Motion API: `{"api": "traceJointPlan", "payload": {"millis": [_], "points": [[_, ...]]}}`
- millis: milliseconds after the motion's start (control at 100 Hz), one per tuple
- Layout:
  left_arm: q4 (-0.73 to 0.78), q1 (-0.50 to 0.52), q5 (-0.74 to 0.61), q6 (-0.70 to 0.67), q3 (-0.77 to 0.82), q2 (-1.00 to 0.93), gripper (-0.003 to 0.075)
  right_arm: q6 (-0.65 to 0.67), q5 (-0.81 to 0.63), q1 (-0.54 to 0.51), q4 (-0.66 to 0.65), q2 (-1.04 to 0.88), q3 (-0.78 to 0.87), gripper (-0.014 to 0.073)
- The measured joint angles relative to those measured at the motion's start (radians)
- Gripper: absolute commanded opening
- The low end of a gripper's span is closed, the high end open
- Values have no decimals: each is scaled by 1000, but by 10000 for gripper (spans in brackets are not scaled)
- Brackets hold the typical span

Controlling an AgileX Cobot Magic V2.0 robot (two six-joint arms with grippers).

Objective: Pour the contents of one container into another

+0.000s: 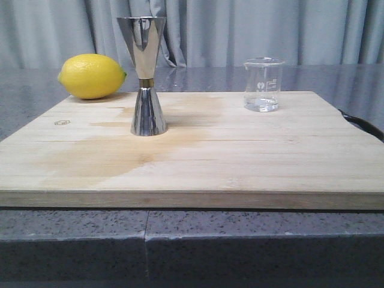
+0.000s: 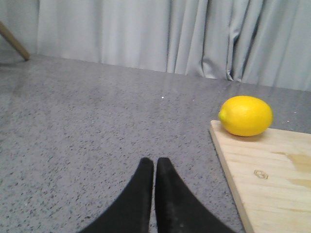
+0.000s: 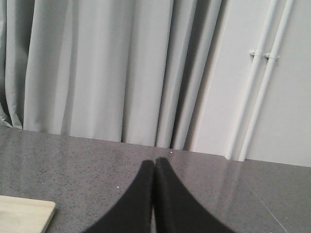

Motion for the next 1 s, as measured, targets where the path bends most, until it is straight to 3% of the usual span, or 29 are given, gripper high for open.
{"api": "traceJointPlan", "payload": {"millis": [230, 540, 1000], "points": [[74, 0, -193, -48, 171, -52, -19, 0, 0, 0, 0, 0, 0, -71], [354, 0, -252, -236, 176, -52, -19, 0, 0, 0, 0, -2, 0, -71], [384, 0, -257, -260, 176, -52, -19, 0, 0, 0, -2, -2, 0, -71]]}}
